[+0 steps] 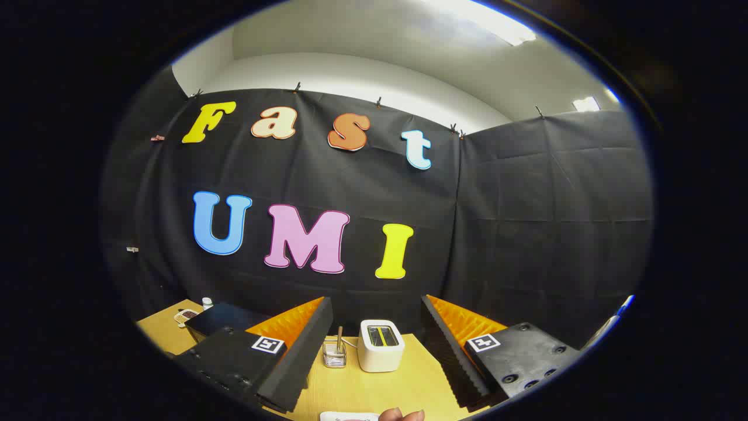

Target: Open the toaster oven, put the food inside, and close the toaster oven door.

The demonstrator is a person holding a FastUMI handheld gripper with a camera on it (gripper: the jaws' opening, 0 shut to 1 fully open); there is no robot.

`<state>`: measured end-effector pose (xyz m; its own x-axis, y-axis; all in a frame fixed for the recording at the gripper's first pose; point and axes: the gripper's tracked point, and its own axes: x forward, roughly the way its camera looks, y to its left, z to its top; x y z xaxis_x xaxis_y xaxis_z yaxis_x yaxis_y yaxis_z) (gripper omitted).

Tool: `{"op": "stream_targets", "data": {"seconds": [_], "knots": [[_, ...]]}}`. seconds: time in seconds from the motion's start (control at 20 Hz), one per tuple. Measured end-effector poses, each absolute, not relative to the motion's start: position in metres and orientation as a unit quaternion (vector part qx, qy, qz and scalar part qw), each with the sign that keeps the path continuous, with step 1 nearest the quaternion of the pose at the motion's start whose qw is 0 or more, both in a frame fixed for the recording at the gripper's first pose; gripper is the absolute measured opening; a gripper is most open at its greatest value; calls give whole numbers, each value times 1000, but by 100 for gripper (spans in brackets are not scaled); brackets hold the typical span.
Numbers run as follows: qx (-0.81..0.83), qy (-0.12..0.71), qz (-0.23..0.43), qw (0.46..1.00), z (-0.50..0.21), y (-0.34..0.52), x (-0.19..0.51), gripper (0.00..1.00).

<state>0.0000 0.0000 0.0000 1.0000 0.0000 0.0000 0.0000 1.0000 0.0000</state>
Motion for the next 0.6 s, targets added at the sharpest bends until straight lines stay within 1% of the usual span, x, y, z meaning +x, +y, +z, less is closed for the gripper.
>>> {"op": "stream_targets", "data": {"seconds": [0.6], "knots": [[-4, 1, -3, 1000, -8, 5, 1, 98]]}}
